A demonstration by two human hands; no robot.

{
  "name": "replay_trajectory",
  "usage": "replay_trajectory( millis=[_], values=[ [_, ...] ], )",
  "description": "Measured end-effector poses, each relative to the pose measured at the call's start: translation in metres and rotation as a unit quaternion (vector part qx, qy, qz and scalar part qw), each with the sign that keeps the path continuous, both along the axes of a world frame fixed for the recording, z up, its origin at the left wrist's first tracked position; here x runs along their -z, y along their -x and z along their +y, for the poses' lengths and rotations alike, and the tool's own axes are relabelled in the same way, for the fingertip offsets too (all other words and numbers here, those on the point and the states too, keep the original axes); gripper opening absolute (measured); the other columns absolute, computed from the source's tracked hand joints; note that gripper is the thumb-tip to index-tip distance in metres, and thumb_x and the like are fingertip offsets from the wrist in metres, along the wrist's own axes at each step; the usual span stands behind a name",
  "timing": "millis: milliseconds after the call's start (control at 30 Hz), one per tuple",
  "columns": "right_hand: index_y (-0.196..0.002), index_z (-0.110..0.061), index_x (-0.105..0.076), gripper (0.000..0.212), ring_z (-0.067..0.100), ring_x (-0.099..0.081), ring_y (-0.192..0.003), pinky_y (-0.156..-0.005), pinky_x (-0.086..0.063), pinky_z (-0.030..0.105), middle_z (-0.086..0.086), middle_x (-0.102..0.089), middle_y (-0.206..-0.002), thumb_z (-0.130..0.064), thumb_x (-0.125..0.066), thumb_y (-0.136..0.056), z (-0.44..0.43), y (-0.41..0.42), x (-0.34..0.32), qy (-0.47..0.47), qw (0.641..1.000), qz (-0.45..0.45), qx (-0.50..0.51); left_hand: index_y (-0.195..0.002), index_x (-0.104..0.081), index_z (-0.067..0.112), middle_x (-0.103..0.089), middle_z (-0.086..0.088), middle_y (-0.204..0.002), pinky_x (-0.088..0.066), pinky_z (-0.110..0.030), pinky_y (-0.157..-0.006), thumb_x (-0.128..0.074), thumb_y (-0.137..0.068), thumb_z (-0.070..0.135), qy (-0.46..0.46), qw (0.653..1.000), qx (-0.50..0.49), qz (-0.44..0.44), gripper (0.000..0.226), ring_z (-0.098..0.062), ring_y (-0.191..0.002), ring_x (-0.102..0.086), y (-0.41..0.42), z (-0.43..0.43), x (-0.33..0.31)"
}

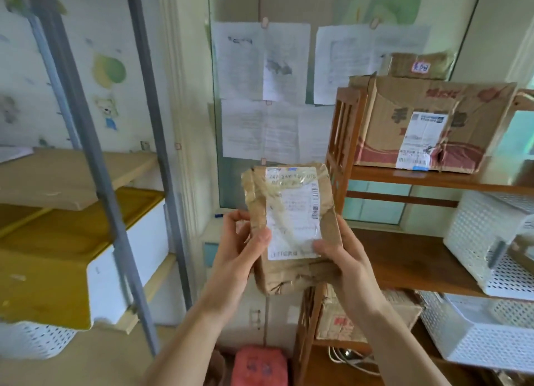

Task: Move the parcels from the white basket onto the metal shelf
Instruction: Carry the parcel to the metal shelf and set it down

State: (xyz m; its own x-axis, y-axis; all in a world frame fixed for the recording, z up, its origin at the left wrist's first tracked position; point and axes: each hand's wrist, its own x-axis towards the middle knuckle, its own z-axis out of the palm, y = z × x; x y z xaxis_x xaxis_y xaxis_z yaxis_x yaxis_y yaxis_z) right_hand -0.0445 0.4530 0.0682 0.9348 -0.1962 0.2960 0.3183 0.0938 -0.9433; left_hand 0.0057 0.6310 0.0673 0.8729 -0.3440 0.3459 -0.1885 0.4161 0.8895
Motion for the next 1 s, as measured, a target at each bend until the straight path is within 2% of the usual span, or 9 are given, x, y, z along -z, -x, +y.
replay_trajectory(
  millis=[133,233,367,467,567,667,767,833,1000],
  values=[
    [-0.137,-0.042,-0.05,0.07,0.028,-0.067,-0.117,-0.093,-0.055,0.055,0.003,-0.064,-0.135,-0.034,-0.076,-0.072,0.037,-0.012,-0.001,-0.018,0.999,-0.037,0.014,-0.137,-0.033,0.055,-0.073,-0.009,-0.124,-0.057,-0.053,-0.091,-0.075,-0.08,0.026,0.069,0.996,-0.056,0.004,0.077,-0.031,-0.115,-0.071,-0.014,0.029,-0.003],
    [-0.123,-0.032,-0.057,0.056,0.026,-0.068,-0.104,-0.075,-0.059,0.039,0.011,-0.064,-0.126,-0.019,-0.074,-0.071,0.066,-0.021,0.006,-0.049,0.996,-0.069,-0.01,-0.143,-0.026,0.065,-0.066,-0.003,-0.135,-0.054,-0.057,-0.095,-0.094,-0.06,0.039,0.083,0.995,-0.047,-0.015,0.11,-0.027,-0.124,-0.065,-0.028,0.064,-0.003],
    [-0.112,-0.019,-0.056,0.048,0.032,-0.059,-0.097,-0.075,-0.051,0.041,0.012,-0.067,-0.106,-0.022,-0.076,-0.069,0.105,-0.044,-0.01,-0.157,0.984,-0.083,0.002,-0.124,-0.048,0.029,-0.064,-0.012,-0.129,-0.06,-0.041,-0.079,-0.084,-0.059,0.065,0.079,0.994,-0.06,-0.039,0.082,-0.034,-0.114,-0.066,-0.057,0.136,-0.016],
    [-0.108,-0.015,-0.054,0.059,0.031,-0.068,-0.091,-0.068,-0.058,0.036,0.007,-0.074,-0.101,-0.049,-0.083,-0.069,0.139,-0.062,-0.027,-0.104,0.99,-0.066,0.063,-0.135,-0.042,0.015,-0.059,-0.014,-0.136,-0.062,-0.034,-0.079,-0.07,-0.085,0.041,0.052,0.991,-0.076,-0.097,0.063,-0.024,-0.117,-0.068,-0.078,0.186,-0.025],
    [-0.117,-0.018,-0.065,0.066,0.029,-0.073,-0.104,-0.08,-0.061,0.041,0.006,-0.076,-0.113,-0.069,-0.064,-0.076,0.188,-0.073,-0.033,-0.008,0.996,-0.071,0.062,-0.144,-0.048,0.016,-0.069,0.002,-0.129,-0.061,-0.031,-0.087,-0.052,-0.095,0.034,0.008,0.985,-0.113,-0.128,0.052,-0.018,-0.122,-0.066,-0.089,0.223,-0.024],
    [-0.145,-0.022,-0.051,0.074,0.021,-0.068,-0.118,-0.092,-0.057,0.042,0.002,-0.071,-0.129,-0.053,-0.072,-0.081,0.233,-0.084,-0.028,0.102,0.992,-0.067,0.006,-0.125,-0.066,0.015,-0.078,0.016,-0.109,-0.058,-0.014,-0.073,-0.051,-0.092,0.037,-0.019,0.965,-0.222,-0.141,0.043,-0.002,-0.103,-0.073,-0.097,0.262,-0.035],
    [-0.132,-0.016,-0.064,0.069,0.006,-0.075,-0.09,-0.069,-0.061,0.024,-0.008,-0.078,-0.103,-0.054,-0.073,-0.075,0.274,-0.104,-0.024,0.21,0.969,-0.074,0.11,-0.094,-0.07,0.015,-0.074,0.023,-0.076,-0.047,-0.006,-0.054,-0.046,-0.096,0.041,-0.126,0.923,-0.309,-0.189,0.036,0.006,-0.071,-0.069,-0.107,0.303,-0.046],
    [-0.117,-0.015,-0.073,0.065,0.003,-0.073,-0.074,-0.057,-0.053,0.013,-0.011,-0.078,-0.087,-0.062,-0.067,-0.073,0.298,-0.117,-0.026,0.227,0.958,-0.09,0.148,-0.092,-0.068,0.019,-0.073,0.019,-0.078,-0.047,-0.007,-0.05,-0.042,-0.098,0.039,-0.167,0.906,-0.332,-0.203,0.033,0.005,-0.069,-0.069,-0.116,0.33,-0.051],
    [-0.122,-0.021,-0.071,0.072,0.006,-0.075,-0.08,-0.06,-0.061,0.026,-0.009,-0.079,-0.098,-0.071,-0.063,-0.07,0.346,-0.158,-0.034,0.249,0.959,-0.095,0.096,-0.079,-0.061,0.026,-0.067,0.024,-0.06,-0.043,-0.007,-0.045,-0.045,-0.102,0.028,-0.18,0.879,-0.393,-0.2,0.028,0.006,-0.056,-0.064,-0.13,0.383,-0.054]
  ],
)
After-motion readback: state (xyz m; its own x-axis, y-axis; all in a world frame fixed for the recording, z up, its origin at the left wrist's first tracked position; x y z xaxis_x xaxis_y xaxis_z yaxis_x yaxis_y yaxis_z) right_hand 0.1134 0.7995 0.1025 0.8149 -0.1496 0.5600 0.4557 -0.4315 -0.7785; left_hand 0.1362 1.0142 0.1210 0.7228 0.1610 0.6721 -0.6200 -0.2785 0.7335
